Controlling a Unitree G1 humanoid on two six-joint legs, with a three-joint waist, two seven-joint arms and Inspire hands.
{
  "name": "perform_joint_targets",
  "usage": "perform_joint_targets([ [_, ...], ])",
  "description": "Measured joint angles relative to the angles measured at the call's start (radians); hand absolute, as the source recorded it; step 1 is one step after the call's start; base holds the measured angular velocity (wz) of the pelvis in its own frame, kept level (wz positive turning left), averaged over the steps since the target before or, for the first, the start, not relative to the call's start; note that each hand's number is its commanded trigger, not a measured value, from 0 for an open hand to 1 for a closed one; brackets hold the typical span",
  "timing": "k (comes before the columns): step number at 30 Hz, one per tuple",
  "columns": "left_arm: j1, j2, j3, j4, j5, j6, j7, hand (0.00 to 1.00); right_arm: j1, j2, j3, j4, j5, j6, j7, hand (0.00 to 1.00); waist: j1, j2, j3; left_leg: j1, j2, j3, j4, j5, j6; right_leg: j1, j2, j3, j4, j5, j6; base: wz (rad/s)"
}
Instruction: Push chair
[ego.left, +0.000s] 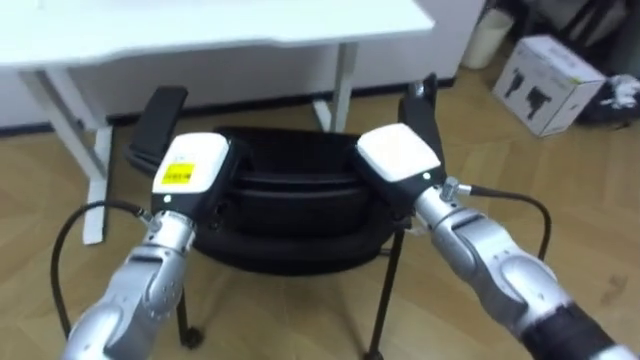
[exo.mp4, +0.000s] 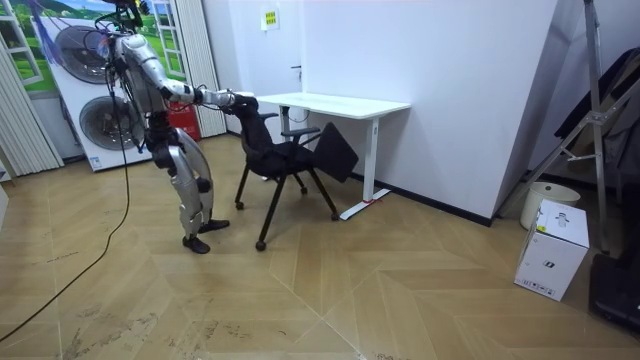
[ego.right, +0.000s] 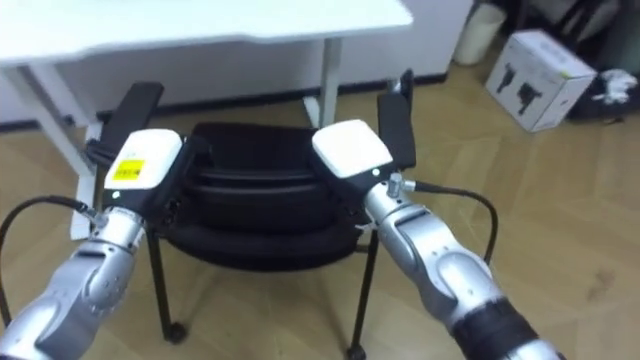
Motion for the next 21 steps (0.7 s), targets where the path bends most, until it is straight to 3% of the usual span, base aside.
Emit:
perform_joint_targets([
  [1, 0.005, 0.0, 0.0, -0.011, 0.002, 0.009, -0.002, 1.0, 0.0, 0.001, 0.0, 0.001, -0.001, -0.001, -0.005, 1.0, 0.007, 0.0, -0.0001, 0.001, -0.008, -0.004, -0.011, 0.019, -0.013, 0.002, 0.0, -0.007, -0.003, 0.001, 0.004, 0.24],
  [3, 0.008, -0.002, 0.0, -0.016, 0.004, 0.016, -0.005, 1.0, 0.0, 0.0, 0.0, 0.004, -0.002, -0.003, -0.012, 1.0, 0.03, 0.0, 0.0003, 0.005, -0.015, -0.019, -0.028, 0.031, -0.013, 0.006, 0.002, -0.009, -0.018, 0.005, 0.011, 0.18],
  [4, 0.009, -0.002, 0.0, -0.028, 0.007, 0.026, -0.012, 1.0, 0.0, 0.002, 0.001, 0.005, -0.005, -0.005, -0.013, 1.0, 0.035, 0.0, 0.0001, 0.007, -0.027, -0.032, -0.033, 0.032, -0.013, 0.01, 0.002, -0.009, -0.019, 0.006, 0.012, 0.2],
  [9, 0.027, -0.006, 0.002, -0.039, 0.008, 0.032, -0.014, 1.0, 0.0, 0.007, 0.009, 0.024, -0.005, -0.014, -0.023, 1.0, 0.076, 0.0, 0.0002, 0.035, -0.039, -0.047, -0.056, 0.034, -0.012, 0.036, 0.006, -0.005, -0.044, 0.013, 0.025, 0.1],
  [10, 0.032, -0.007, 0.002, -0.039, 0.009, 0.032, -0.019, 1.0, 0.004, 0.008, 0.009, 0.028, -0.005, -0.017, -0.022, 1.0, 0.08, 0.0, 0.0004, 0.045, -0.048, -0.067, -0.064, 0.035, -0.012, 0.049, 0.008, -0.007, -0.053, 0.016, 0.031, 0.14],
  [15, 0.055, -0.009, 0.004, -0.049, 0.012, 0.03, -0.026, 1.0, 0.016, 0.007, 0.009, 0.027, -0.007, -0.029, -0.014, 1.0, 0.104, 0.008, 0.0003, 0.063, -0.057, -0.072, -0.068, 0.031, -0.007, 0.068, 0.01, 0.004, -0.068, 0.022, 0.045, 0.05],
  [17, 0.063, -0.009, 0.006, -0.061, 0.012, 0.031, -0.037, 1.0, 0.019, 0.004, 0.009, 0.027, -0.006, -0.035, -0.011, 1.0, 0.1, 0.01, -0.0009, 0.063, -0.064, -0.083, -0.067, 0.028, -0.002, 0.069, 0.009, 0.012, -0.065, 0.019, 0.071, 0.13],
  [18, 0.065, -0.009, 0.006, -0.063, 0.012, 0.031, -0.042, 1.0, 0.022, 0.003, 0.009, 0.027, -0.006, -0.037, -0.01, 1.0, 0.1, 0.011, -0.0016, 0.066, -0.066, -0.082, -0.067, 0.027, -0.001, 0.07, 0.009, 0.023, -0.064, 0.018, 0.08, 0.11],
  [20, 0.083, -0.016, 0.007, -0.065, 0.015, 0.031, -0.056, 1.0, 0.041, 0.002, 0.009, 0.027, -0.006, -0.043, -0.01, 1.0, 0.101, 0.017, -0.0061, 0.083, -0.079, -0.074, -0.062, 0.023, 0.009, 0.071, 0.014, 0.131, -0.05, 0.012, 0.121, 0.04],
  [21, 0.087, -0.017, 0.007, -0.065, 0.015, 0.031, -0.06, 1.0, 0.045, 0.002, 0.009, 0.027, -0.006, -0.045, -0.009, 1.0, 0.1, 0.018, -0.0064, 0.089, -0.082, -0.064, -0.061, 0.02, 0.014, 0.071, 0.014, 0.16, -0.045, 0.009, 0.126, 0.06],
])
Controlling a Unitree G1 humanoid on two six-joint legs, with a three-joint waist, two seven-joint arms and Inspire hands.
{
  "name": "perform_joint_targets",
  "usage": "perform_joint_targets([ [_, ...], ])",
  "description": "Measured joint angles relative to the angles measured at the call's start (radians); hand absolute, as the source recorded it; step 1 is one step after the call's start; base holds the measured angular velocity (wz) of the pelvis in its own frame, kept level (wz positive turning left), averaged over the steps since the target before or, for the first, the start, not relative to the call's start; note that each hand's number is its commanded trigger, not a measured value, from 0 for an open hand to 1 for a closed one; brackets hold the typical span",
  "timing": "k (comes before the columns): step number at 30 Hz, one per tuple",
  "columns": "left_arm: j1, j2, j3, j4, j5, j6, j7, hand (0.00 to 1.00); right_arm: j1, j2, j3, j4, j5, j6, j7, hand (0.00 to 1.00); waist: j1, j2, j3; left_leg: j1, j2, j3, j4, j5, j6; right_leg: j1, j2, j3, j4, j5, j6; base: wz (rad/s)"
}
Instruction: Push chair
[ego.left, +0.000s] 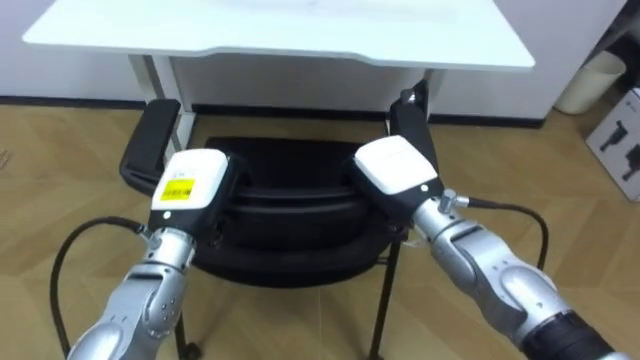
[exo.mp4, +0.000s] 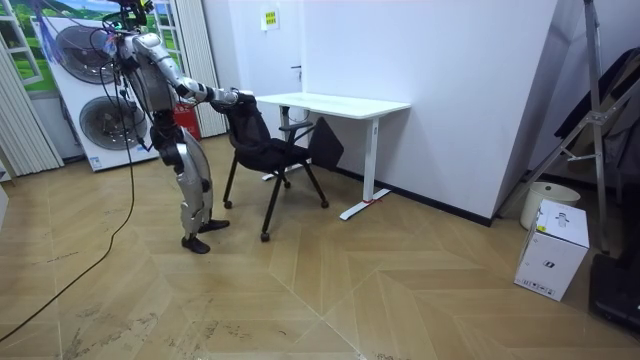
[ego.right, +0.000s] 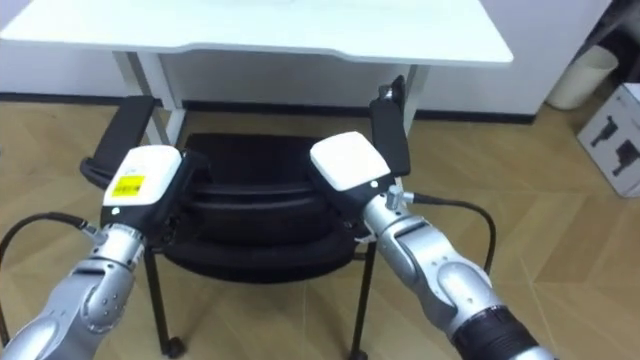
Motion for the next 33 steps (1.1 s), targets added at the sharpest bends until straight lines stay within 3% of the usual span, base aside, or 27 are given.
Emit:
perform_joint_targets([
  [2, 0.016, -0.003, 0.003, -0.008, 0.0, 0.0, -0.01, 1.0, 0.011, -0.003, 0.0, -0.004, 0.001, -0.007, 0.0, 1.0, -0.02, 0.001, -0.0049, 0.008, -0.017, 0.046, 0.013, -0.021, 0.033, -0.01, -0.02, 0.07, 0.045, -0.017, 0.032, 0.11],
  [3, 0.018, -0.004, 0.003, -0.01, 0.0, 0.002, -0.014, 1.0, 0.012, -0.005, 0.0, -0.005, 0.001, -0.008, 0.0, 1.0, -0.024, 0.004, -0.0065, 0.01, -0.025, 0.055, 0.014, -0.025, 0.039, -0.011, -0.031, 0.072, 0.063, -0.019, 0.035, 0.18],
  [4, 0.018, -0.007, 0.003, -0.011, 0.0, 0.005, -0.028, 1.0, 0.012, -0.009, 0.0, -0.002, 0.001, -0.012, 0.0, 1.0, -0.038, 0.004, -0.0065, 0.019, -0.04, 0.067, 0.018, -0.036, 0.056, -0.018, -0.058, 0.104, 0.112, -0.024, 0.046, 0.29],
  [6, 0.018, -0.018, -0.001, -0.011, 0.0, 0.013, -0.047, 1.0, 0.012, -0.023, 0.0, 0.0, 0.001, -0.023, 0.0, 1.0, -0.061, 0.006, -0.0024, 0.039, -0.074, 0.076, 0.016, -0.04, 0.068, -0.043, -0.109, 0.173, 0.219, -0.025, 0.047, 0.31],
  [7, 0.017, -0.024, -0.005, -0.011, 0.0, 0.017, -0.049, 1.0, 0.012, -0.036, -0.003, 0.001, 0.004, -0.035, -0.003, 1.0, -0.07, 0.005, 0.0009, 0.055, -0.088, 0.095, 0.018, -0.041, 0.086, -0.065, -0.14, 0.222, 0.279, -0.023, 0.044, 0.09],
  [8, 0.016, -0.025, -0.006, -0.012, -0.005, 0.014, -0.055, 1.0, 0.012, -0.04, -0.01, 0.003, 0.005, -0.045, -0.012, 1.0, -0.079, 0.016, 0.0083, 0.061, -0.092, 0.107, 0.033, -0.053, 0.104, -0.076, -0.145, 0.263, 0.306, -0.008, 0.023, -0.05],
  [12, 0.006, -0.02, -0.006, -0.032, -0.005, 0.016, -0.064, 1.0, 0.012, -0.038, -0.019, 0.002, 0.001, -0.047, -0.041, 1.0, -0.096, 0.041, 0.0182, 0.049, -0.076, 0.126, 0.084, -0.103, 0.134, -0.088, -0.135, 0.295, 0.316, 0.022, 0.03, -0.11],
  [13, 0.004, -0.023, -0.003, -0.032, -0.005, 0.017, -0.069, 1.0, 0.011, -0.03, -0.021, 0.002, -0.017, -0.043, -0.041, 1.0, -0.095, 0.058, 0.0177, 0.047, -0.062, 0.13, 0.092, -0.128, 0.143, -0.115, -0.122, 0.332, 0.349, 0.054, 0.041, -0.27],
  [15, 0.003, -0.019, 0.003, -0.031, -0.005, 0.015, -0.068, 1.0, 0.012, -0.02, -0.022, -0.001, -0.028, -0.035, -0.044, 1.0, -0.093, 0.079, 0.0188, 0.052, -0.049, 0.115, 0.08, -0.141, 0.15, -0.184, -0.086, 0.412, 0.37, 0.05, 0.056, -0.27],
  [16, 0.003, -0.012, 0.006, -0.031, -0.004, 0.009, -0.065, 1.0, 0.012, -0.017, -0.022, -0.004, -0.027, -0.036, -0.043, 1.0, -0.086, 0.081, 0.0185, 0.058, -0.044, 0.117, 0.064, -0.139, 0.153, -0.252, -0.07, 0.465, 0.353, 0.048, 0.052, -0.1],
  [18, 0.004, 0.0, 0.006, -0.03, -0.004, 0.004, -0.066, 1.0, 0.019, -0.004, -0.022, -0.001, -0.029, -0.032, -0.043, 1.0, -0.093, 0.081, 0.0188, 0.078, -0.033, 0.119, 0.058, -0.144, 0.154, -0.324, -0.055, 0.503, 0.265, 0.068, 0.048, 0.08],
  [19, 0.005, 0.002, 0.005, -0.022, -0.004, -0.002, -0.066, 1.0, 0.026, -0.002, -0.021, 0.003, -0.03, -0.033, -0.043, 1.0, -0.096, 0.08, 0.0191, 0.097, -0.031, 0.116, 0.052, -0.15, 0.153, -0.355, -0.046, 0.525, 0.17, 0.113, 0.041, 0.25],
  [20, 0.008, 0.003, 0.003, -0.015, -0.005, -0.007, -0.065, 1.0, 0.034, 0.0, -0.021, 0.004, -0.03, -0.034, -0.043, 1.0, -0.106, 0.084, 0.02, 0.109, -0.031, 0.105, 0.055, -0.163, 0.149, -0.363, -0.045, 0.528, 0.084, 0.194, 0.042, 0.32],
  [21, 0.012, 0.004, 0.002, -0.013, -0.005, -0.009, -0.064, 1.0, 0.04, 0.001, -0.021, 0.004, -0.03, -0.034, -0.045, 1.0, -0.114, 0.084, 0.0193, 0.12, -0.029, 0.097, 0.056, -0.168, 0.147, -0.362, -0.044, 0.533, 0.057, 0.232, 0.042, 0.46],
  [22, 0.021, 0.007, 0.003, -0.013, -0.004, -0.016, -0.061, 1.0, 0.051, 0.001, -0.021, 0.003, -0.03, -0.039, -0.052, 1.0, -0.124, 0.08, 0.015, 0.138, -0.027, 0.088, 0.056, -0.179, 0.138, -0.347, -0.037, 0.545, 0.025, 0.295, 0.035, 0.39],
  [24, 0.033, 0.01, 0.009, -0.018, -0.004, -0.027, -0.042, 1.0, 0.051, -0.001, -0.025, -0.004, -0.037, -0.049, -0.056, 1.0, -0.126, 0.081, 0.0115, 0.139, -0.014, 0.083, 0.078, -0.196, 0.118, -0.328, -0.012, 0.557, 0.014, 0.339, 0.008, 0.2],
  [28, 0.027, 0.021, 0.016, -0.019, 0.001, -0.043, -0.025, 1.0, 0.05, 0.012, -0.056, -0.007, -0.068, -0.071, -0.043, 1.0, -0.129, 0.088, 0.0086, 0.152, 0.047, 0.063, 0.112, -0.242, 0.078, -0.285, 0.039, 0.511, 0.014, 0.303, -0.03, 0.17],
  [30, 0.022, 0.027, 0.016, -0.021, 0.003, -0.045, -0.022, 1.0, 0.05, 0.019, -0.064, -0.007, -0.068, -0.073, -0.036, 1.0, -0.139, 0.085, 0.0089, 0.158, 0.075, 0.066, 0.143, -0.26, 0.06, -0.264, 0.055, 0.485, 0.022, 0.266, -0.041, 0.3],
  [33, 0.02, 0.029, 0.01, -0.02, 0.004, -0.046, -0.019, 1.0, 0.056, 0.025, -0.076, -0.007, -0.069, -0.076, -0.031, 1.0, -0.157, 0.085, 0.0085, 0.107, 0.129, 0.115, 0.323, -0.262, 0.052, -0.241, 0.07, 0.462, 0.06, 0.211, -0.05, 0.2],
])
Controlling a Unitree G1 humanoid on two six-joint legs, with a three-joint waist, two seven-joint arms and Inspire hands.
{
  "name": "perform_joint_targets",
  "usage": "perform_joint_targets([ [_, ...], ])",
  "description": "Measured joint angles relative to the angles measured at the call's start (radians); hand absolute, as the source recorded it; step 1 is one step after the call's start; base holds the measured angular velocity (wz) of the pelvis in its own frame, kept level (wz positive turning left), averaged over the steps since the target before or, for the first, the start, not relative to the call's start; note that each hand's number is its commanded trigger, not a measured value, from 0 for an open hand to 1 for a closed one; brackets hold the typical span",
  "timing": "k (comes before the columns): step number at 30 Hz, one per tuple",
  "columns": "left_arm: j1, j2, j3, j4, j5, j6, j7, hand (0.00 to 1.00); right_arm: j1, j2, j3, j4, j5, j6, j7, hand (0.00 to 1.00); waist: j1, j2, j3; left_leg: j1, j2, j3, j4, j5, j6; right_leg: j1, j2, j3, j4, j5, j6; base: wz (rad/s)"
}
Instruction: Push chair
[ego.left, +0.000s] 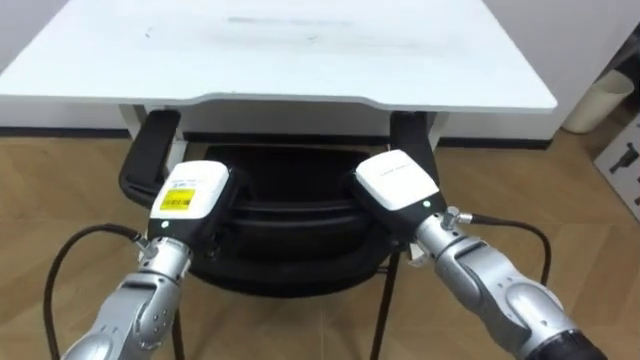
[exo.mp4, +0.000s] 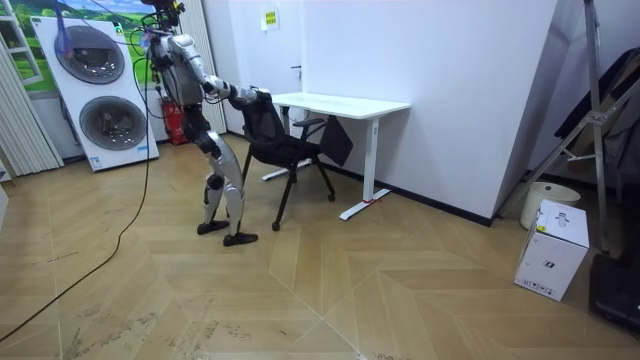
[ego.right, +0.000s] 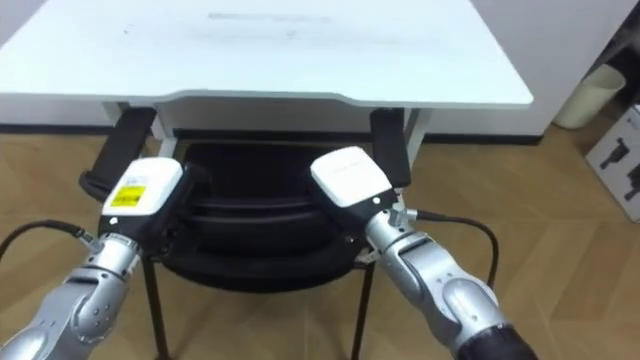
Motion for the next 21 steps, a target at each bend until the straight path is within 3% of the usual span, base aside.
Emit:
perform_joint_targets([
  [2, 0.012, 0.003, -0.005, -0.002, 0.001, -0.007, 0.003, 1.0, 0.019, 0.001, -0.008, 0.0, 0.001, -0.011, -0.001, 1.0, 0.001, 0.005, -0.0001, -0.016, 0.037, 0.002, 0.128, 0.007, -0.01, 0.041, 0.02, -0.005, 0.032, -0.049, -0.013, 0.0],
  [6, 0.013, -0.006, -0.009, 0.011, 0.001, -0.013, 0.003, 1.0, 0.032, -0.002, -0.015, -0.002, 0.003, -0.015, -0.002, 1.0, -0.001, -0.007, 0.0006, -0.013, 0.04, 0.003, 0.16, 0.025, -0.019, 0.081, 0.023, -0.001, 0.047, -0.084, -0.025, -0.01],
  [10, 0.007, -0.032, -0.012, 0.012, 0.011, -0.011, 0.012, 1.0, 0.03, -0.027, -0.017, -0.017, 0.004, -0.012, -0.002, 1.0, -0.001, -0.022, 0.0024, -0.079, -0.011, 0.004, -0.022, 0.018, -0.018, 0.08, -0.002, 0.011, 0.035, -0.091, -0.022, -0.12],
  [11, 0.007, -0.035, -0.012, 0.009, 0.015, -0.011, 0.013, 1.0, 0.033, -0.031, -0.018, -0.025, 0.004, -0.009, -0.001, 1.0, 0.0, -0.024, 0.0019, -0.107, -0.031, 0.005, -0.119, 0.042, -0.019, 0.082, -0.007, 0.013, 0.034, -0.096, -0.016, -0.25],
  [12, 0.009, -0.035, -0.012, 0.007, 0.017, -0.011, 0.013, 1.0, 0.037, -0.03, -0.018, -0.028, 0.004, -0.007, -0.001, 1.0, 0.0, -0.028, 0.0022, -0.115, -0.045, 0.002, -0.144, 0.093, -0.008, 0.084, -0.013, 0.016, 0.034, -0.1, -0.012, -0.15],
  [13, 0.014, -0.031, -0.012, 0.003, 0.021, -0.015, 0.011, 1.0, 0.058, -0.025, -0.024, -0.04, 0.001, -0.004, -0.002, 1.0, -0.004, -0.037, -0.0084, -0.105, -0.064, 0.0, -0.19, 0.148, 0.011, 0.09, -0.026, 0.025, 0.032, -0.107, 0.001, 0.09],
  [14, 0.015, -0.027, -0.012, -0.004, 0.023, -0.018, 0.008, 1.0, 0.071, -0.025, -0.032, -0.056, -0.003, -0.004, -0.002, 1.0, -0.014, -0.052, -0.0127, -0.085, -0.084, 0.001, -0.226, 0.162, 0.02, 0.091, -0.037, 0.027, 0.02, -0.109, 0.015, 0.14],
  [17, 0.015, -0.028, -0.009, -0.013, 0.023, -0.025, 0.0, 1.0, 0.094, -0.023, -0.055, -0.088, -0.027, -0.004, -0.007, 1.0, -0.019, -0.057, -0.0126, -0.063, -0.112, 0.009, -0.261, 0.165, 0.026, 0.093, -0.054, 0.039, 0.002, -0.107, 0.028, -0.05],
  [21, 0.011, -0.034, -0.006, -0.012, 0.023, -0.024, -0.001, 1.0, 0.094, -0.025, -0.057, -0.102, -0.032, 0.003, -0.003, 1.0, -0.004, -0.056, -0.0128, -0.044, -0.117, 0.028, -0.287, 0.162, 0.031, 0.096, -0.067, 0.047, -0.007, -0.111, 0.035, -0.1],
])
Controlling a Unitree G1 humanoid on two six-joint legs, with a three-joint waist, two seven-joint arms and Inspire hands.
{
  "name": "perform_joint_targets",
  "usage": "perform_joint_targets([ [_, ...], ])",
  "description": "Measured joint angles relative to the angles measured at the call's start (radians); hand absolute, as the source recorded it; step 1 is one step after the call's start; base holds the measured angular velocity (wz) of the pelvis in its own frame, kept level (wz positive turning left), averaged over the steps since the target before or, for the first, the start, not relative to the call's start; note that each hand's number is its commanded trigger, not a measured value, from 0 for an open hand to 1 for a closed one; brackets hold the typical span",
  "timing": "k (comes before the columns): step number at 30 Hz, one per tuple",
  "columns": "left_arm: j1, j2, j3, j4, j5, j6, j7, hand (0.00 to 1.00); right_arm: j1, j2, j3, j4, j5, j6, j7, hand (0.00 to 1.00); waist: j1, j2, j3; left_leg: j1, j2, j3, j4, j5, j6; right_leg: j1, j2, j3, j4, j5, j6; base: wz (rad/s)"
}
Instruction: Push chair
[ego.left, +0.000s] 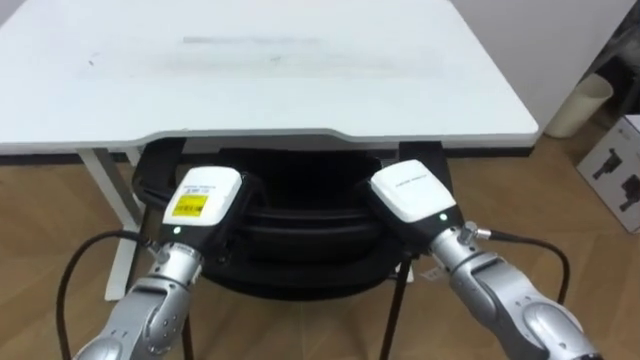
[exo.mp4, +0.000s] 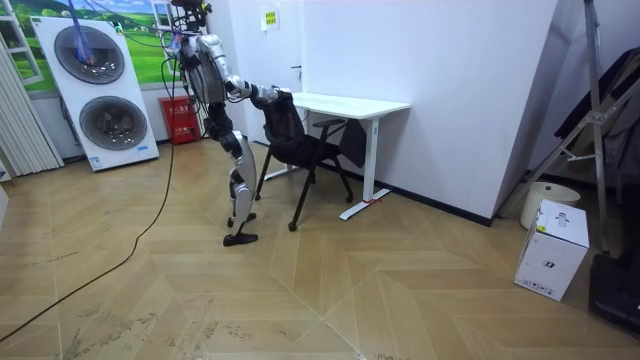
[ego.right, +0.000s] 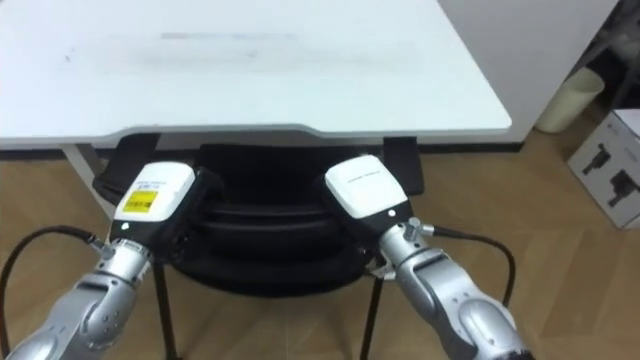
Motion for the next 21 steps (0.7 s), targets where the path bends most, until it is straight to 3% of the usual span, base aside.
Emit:
perform_joint_targets([
  [1, -0.001, -0.001, 0.001, 0.002, 0.0, 0.0, -0.001, 1.0, 0.0, 0.0, 0.0, -0.003, 0.0, 0.001, 0.004, 1.0, 0.003, 0.0, 0.0002, 0.008, -0.012, 0.0, -0.01, 0.0, 0.001, 0.006, -0.004, 0.0, -0.006, -0.002, 0.003, 0.0],
  [4, -0.003, -0.004, 0.001, 0.005, -0.002, 0.003, -0.008, 1.0, 0.0, 0.0, 0.0, -0.004, -0.002, 0.004, 0.007, 1.0, 0.005, 0.003, 0.0017, 0.028, -0.015, 0.009, -0.016, -0.009, 0.009, 0.018, -0.015, 0.006, -0.004, -0.008, 0.013, -0.06],
  [7, -0.005, -0.013, 0.001, 0.005, -0.003, 0.006, -0.008, 1.0, 0.0, -0.003, 0.0, -0.006, -0.006, 0.008, -0.004, 1.0, 0.001, 0.014, 0.0102, 0.04, -0.023, 0.024, -0.025, -0.018, 0.02, 0.022, -0.025, 0.013, -0.002, -0.011, 0.025, -0.09],
  [15, -0.04, -0.005, 0.004, 0.009, -0.003, -0.002, -0.009, 1.0, 0.0, -0.009, -0.001, -0.04, -0.005, 0.034, -0.007, 1.0, 0.0, 0.017, 0.0084, 0.025, -0.031, 0.024, -0.059, -0.008, 0.039, 0.026, -0.006, 0.025, -0.088, 0.032, 0.054, 0.0],
  [20, -0.047, 0.004, 0.012, 0.01, -0.003, -0.018, -0.009, 1.0, 0.001, -0.009, -0.007, -0.049, -0.005, 0.028, -0.006, 1.0, -0.001, 0.016, 0.0076, 0.038, -0.036, 0.02, -0.093, -0.001, 0.046, 0.055, -0.001, 0.021, -0.149, 0.061, 0.063, 0.0],
  [21, -0.047, 0.004, 0.013, 0.011, -0.003, -0.019, -0.01, 1.0, 0.001, -0.009, -0.007, -0.049, -0.005, 0.027, -0.004, 0.62, -0.002, 0.016, 0.0077, 0.042, -0.038, 0.02, -0.097, 0.0, 0.047, 0.058, -0.001, 0.021, -0.152, 0.062, 0.064, 0.04],
])
